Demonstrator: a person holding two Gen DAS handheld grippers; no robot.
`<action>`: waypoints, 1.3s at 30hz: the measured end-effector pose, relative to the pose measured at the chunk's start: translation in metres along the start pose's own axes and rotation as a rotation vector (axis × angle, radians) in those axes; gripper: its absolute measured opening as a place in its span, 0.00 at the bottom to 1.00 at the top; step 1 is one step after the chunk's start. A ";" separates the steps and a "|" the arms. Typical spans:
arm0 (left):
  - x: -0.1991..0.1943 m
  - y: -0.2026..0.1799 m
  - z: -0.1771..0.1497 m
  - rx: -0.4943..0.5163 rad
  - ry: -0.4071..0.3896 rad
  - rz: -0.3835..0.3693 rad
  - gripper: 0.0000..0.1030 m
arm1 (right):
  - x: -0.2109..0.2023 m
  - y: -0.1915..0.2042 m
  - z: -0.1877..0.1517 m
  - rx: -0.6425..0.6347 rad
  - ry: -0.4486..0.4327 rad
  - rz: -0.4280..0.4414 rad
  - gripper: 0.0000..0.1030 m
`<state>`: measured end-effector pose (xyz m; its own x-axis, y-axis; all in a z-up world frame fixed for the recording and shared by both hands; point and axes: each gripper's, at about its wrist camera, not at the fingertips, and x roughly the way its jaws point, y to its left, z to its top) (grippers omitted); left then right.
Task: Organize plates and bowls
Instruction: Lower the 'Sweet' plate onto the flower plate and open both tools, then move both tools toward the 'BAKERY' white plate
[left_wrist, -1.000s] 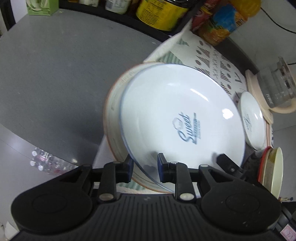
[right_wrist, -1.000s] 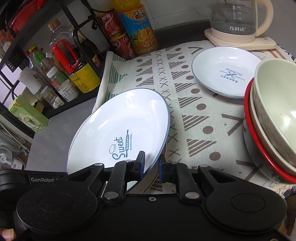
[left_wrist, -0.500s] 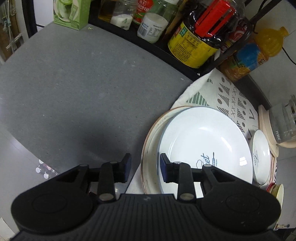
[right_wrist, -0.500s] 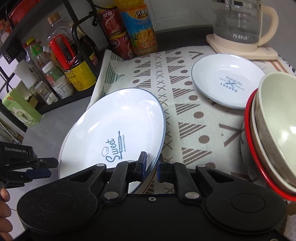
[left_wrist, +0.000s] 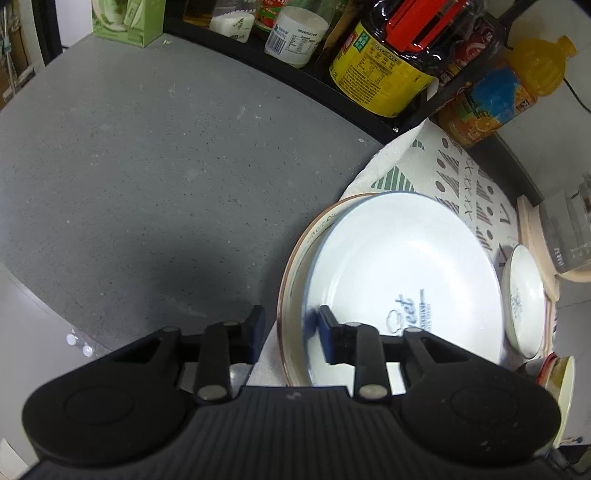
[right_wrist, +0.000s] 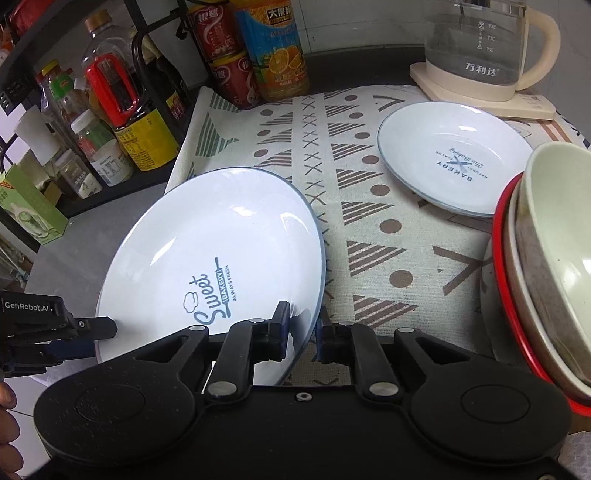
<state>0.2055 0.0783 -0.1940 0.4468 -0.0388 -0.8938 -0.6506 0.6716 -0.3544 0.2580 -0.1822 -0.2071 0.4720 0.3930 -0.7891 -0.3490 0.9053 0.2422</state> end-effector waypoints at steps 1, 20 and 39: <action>0.000 0.000 0.001 0.000 -0.002 0.000 0.24 | 0.002 0.000 0.000 -0.002 0.006 0.002 0.14; -0.024 -0.008 0.007 -0.004 -0.040 0.030 0.24 | -0.005 0.003 0.013 -0.001 0.021 0.032 0.30; -0.063 -0.054 0.012 0.091 -0.168 -0.036 0.79 | -0.089 -0.026 0.057 -0.008 -0.243 0.077 0.96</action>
<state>0.2193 0.0532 -0.1153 0.5698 0.0548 -0.8200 -0.5777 0.7363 -0.3523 0.2716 -0.2318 -0.1115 0.6241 0.4884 -0.6099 -0.3969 0.8705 0.2910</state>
